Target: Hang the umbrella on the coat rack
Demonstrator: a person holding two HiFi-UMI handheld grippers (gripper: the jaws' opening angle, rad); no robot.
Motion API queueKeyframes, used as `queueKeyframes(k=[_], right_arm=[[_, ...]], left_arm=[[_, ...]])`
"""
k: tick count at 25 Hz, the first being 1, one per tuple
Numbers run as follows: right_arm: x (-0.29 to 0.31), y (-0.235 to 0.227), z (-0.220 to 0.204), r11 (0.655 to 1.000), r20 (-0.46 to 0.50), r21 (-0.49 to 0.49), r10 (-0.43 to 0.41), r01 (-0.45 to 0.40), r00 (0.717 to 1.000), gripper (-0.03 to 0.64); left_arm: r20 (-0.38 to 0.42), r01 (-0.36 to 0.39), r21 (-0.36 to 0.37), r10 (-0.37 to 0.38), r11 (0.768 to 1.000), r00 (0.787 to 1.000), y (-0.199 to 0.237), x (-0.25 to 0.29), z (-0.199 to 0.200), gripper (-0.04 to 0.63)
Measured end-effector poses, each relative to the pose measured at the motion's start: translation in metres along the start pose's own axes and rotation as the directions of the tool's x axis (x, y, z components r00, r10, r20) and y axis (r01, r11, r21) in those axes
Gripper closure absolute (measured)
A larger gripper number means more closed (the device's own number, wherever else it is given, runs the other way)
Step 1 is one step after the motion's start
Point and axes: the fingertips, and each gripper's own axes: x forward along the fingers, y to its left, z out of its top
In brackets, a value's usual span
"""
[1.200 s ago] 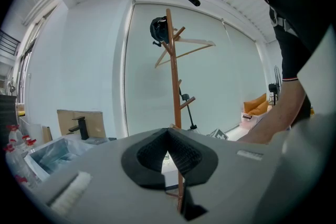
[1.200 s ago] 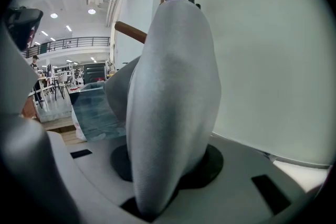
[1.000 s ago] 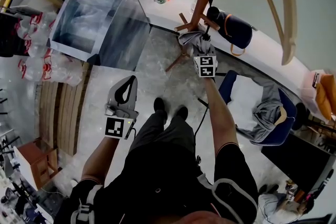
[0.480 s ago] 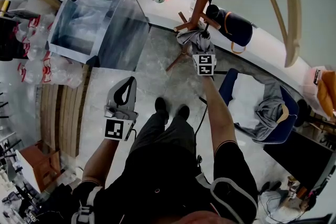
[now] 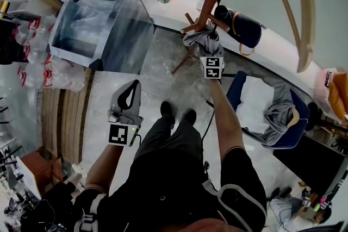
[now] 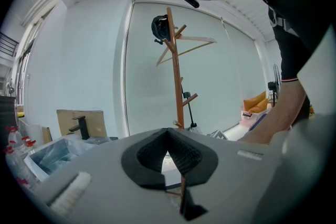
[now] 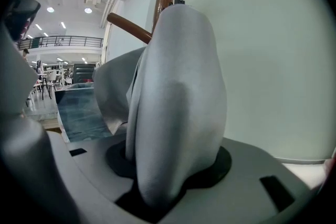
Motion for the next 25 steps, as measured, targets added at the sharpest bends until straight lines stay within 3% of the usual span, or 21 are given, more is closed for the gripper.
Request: queueKeyframes(k=[20, 25], right_arm=[[-0.018, -0.001, -0.007, 0.999, -0.047, -0.045, 0.01, -0.013, 0.999, 0.301], [-0.024, -0.01, -0.007, 0.999, -0.026, -0.033, -0.005, 0.004, 1.0, 0.19]], left_arm=[[-0.008, 0.008, -0.009, -0.008, 1.0, 1.0, 0.004, 0.009, 0.001, 0.594], [-0.001, 0.013, -0.005, -0.013, 1.0, 1.0, 0.001, 0.012, 0.004, 0.594]])
